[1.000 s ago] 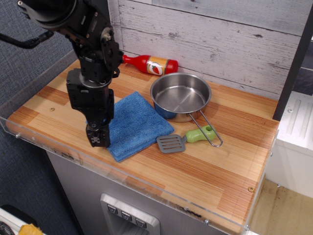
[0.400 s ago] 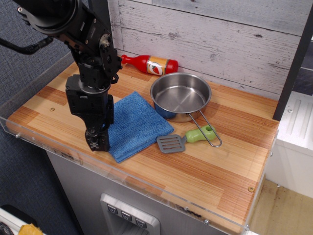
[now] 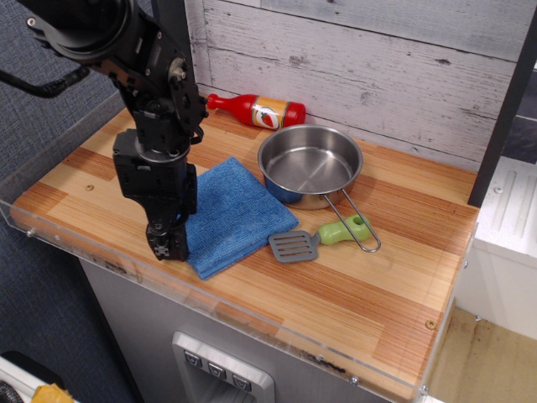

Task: PICK UPTHE TOWEL PUT ON THE ANOTHER SIDE OF THE TABLE

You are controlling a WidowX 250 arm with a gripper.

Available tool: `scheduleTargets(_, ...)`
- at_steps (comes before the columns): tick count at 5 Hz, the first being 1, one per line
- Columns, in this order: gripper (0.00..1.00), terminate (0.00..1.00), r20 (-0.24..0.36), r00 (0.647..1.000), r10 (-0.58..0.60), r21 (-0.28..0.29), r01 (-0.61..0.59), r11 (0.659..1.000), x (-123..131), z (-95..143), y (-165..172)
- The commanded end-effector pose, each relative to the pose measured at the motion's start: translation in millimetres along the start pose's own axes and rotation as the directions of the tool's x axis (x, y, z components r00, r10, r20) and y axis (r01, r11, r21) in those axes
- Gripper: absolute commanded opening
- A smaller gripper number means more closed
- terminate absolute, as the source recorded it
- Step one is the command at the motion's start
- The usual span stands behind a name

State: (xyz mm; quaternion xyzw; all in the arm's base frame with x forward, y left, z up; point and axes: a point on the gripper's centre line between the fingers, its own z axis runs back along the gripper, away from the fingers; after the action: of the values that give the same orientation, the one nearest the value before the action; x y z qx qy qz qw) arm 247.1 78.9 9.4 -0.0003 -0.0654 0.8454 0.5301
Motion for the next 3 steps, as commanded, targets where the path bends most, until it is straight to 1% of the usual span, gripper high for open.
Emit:
scheduleTargets(1,1.00,0.00,-0.041,0.996,-0.085,-0.018,0.085,0.996,-29,8,12)
scheduleTargets(3,1.00,0.00,-0.049,0.975,-0.215,-0.023,0.214,0.977,-73,10,27)
